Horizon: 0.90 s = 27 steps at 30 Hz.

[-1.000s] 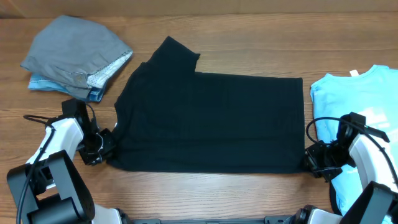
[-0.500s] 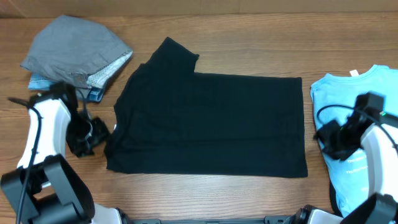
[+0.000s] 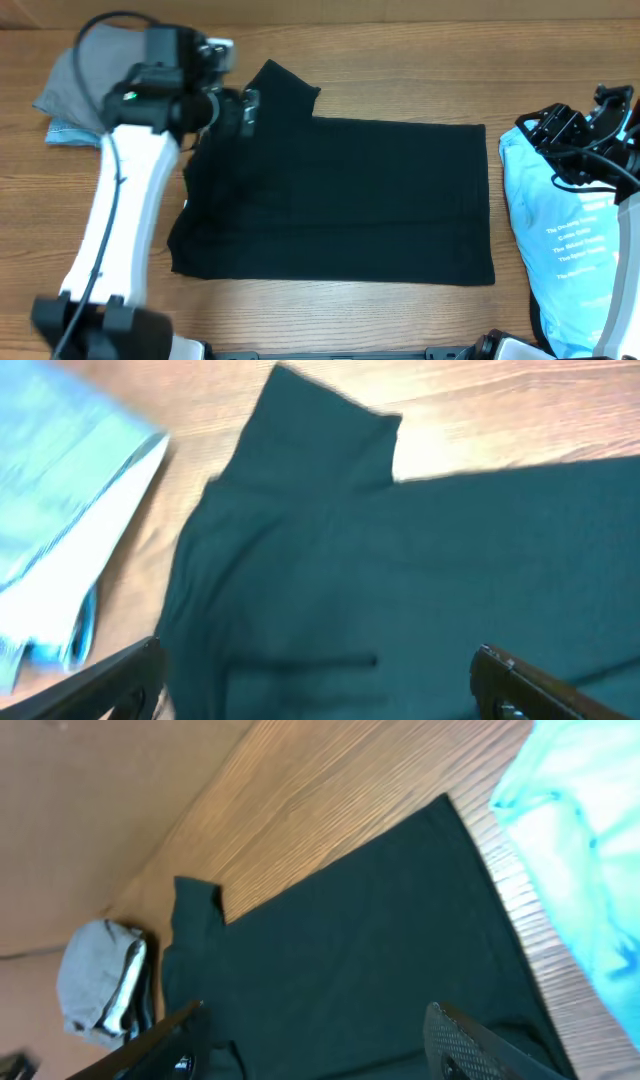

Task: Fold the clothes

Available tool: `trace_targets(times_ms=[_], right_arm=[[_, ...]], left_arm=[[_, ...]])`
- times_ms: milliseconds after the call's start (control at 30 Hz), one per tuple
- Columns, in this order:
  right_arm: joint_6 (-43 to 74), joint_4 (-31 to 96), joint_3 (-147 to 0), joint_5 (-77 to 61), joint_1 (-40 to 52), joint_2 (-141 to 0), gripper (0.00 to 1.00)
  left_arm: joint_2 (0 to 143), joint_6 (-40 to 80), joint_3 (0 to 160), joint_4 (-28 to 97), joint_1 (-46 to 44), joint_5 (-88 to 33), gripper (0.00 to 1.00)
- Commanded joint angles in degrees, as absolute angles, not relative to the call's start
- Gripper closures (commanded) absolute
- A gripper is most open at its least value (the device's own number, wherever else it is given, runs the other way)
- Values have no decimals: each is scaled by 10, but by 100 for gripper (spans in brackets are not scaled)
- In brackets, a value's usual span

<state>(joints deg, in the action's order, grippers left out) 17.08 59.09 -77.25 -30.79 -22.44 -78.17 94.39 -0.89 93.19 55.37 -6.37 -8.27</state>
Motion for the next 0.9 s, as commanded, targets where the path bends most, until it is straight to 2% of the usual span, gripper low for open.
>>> trace_targets(times_ms=[0, 167, 233, 400, 667, 867], right_arm=[[163, 587, -782, -331, -214, -792, 28], [163, 604, -780, -331, -211, -814, 28], [162, 611, -780, -331, -208, -820, 28], [162, 625, -780, -331, -208, -833, 28], [145, 657, -780, -300, -208, -844, 28], [145, 642, -770, -292, -208, -844, 28]], left_arm=[[1052, -24, 958, 520, -79, -53, 6], [1187, -16, 1029, 436, -90, -60, 7], [1218, -20, 1044, 401, -95, -59, 9], [1286, -48, 1046, 302, -109, -38, 8], [1358, -62, 1046, 230, -113, 6, 6], [1386, -62, 1046, 197, -113, 8, 11]])
